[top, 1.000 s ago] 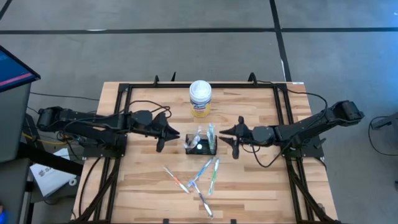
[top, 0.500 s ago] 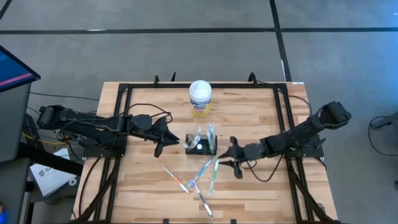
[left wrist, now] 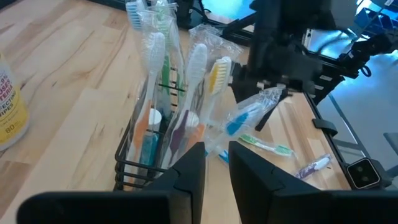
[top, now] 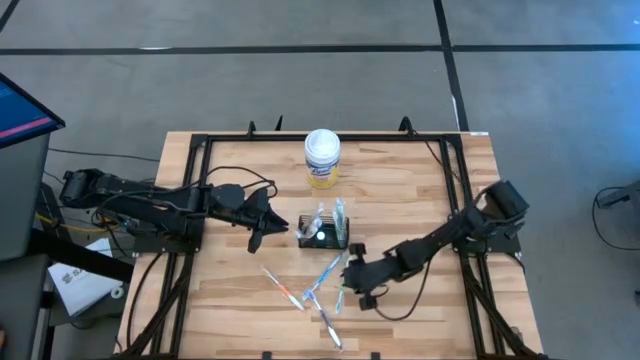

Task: Pick & Place toothbrushing station
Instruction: Put the green toothbrush into the black mesh organizer

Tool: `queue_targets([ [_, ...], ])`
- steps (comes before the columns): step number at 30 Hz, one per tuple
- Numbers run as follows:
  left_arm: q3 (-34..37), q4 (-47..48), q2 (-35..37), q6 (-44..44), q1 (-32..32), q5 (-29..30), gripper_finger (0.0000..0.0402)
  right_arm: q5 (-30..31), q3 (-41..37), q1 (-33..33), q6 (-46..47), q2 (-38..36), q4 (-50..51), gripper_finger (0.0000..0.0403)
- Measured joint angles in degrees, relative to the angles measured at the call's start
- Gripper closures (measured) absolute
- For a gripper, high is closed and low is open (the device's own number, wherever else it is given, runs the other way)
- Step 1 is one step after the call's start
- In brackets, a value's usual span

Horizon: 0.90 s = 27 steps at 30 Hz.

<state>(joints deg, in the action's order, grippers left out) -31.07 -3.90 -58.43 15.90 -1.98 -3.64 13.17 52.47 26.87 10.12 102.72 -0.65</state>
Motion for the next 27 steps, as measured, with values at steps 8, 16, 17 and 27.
queue_targets([
  [8,0.0,0.0,0.0,0.0,0.0,0.02,0.0336,0.13,15.11,1.42,-0.05,6.9,20.85,0.0296],
  [16,0.0,0.02,-0.02,0.0,0.0,0.02,0.0339,-0.24,18.82,2.04,-0.21,8.46,28.31,0.0296],
  [17,0.0,0.0,-0.02,0.0,0.0,0.0,0.0339,-0.24,18.84,2.04,-0.21,8.45,28.54,0.0296],
  [27,0.0,0.0,-0.02,0.0,0.0,0.0,0.0337,-0.24,18.84,2.0,-0.21,8.43,27.79,0.0296],
])
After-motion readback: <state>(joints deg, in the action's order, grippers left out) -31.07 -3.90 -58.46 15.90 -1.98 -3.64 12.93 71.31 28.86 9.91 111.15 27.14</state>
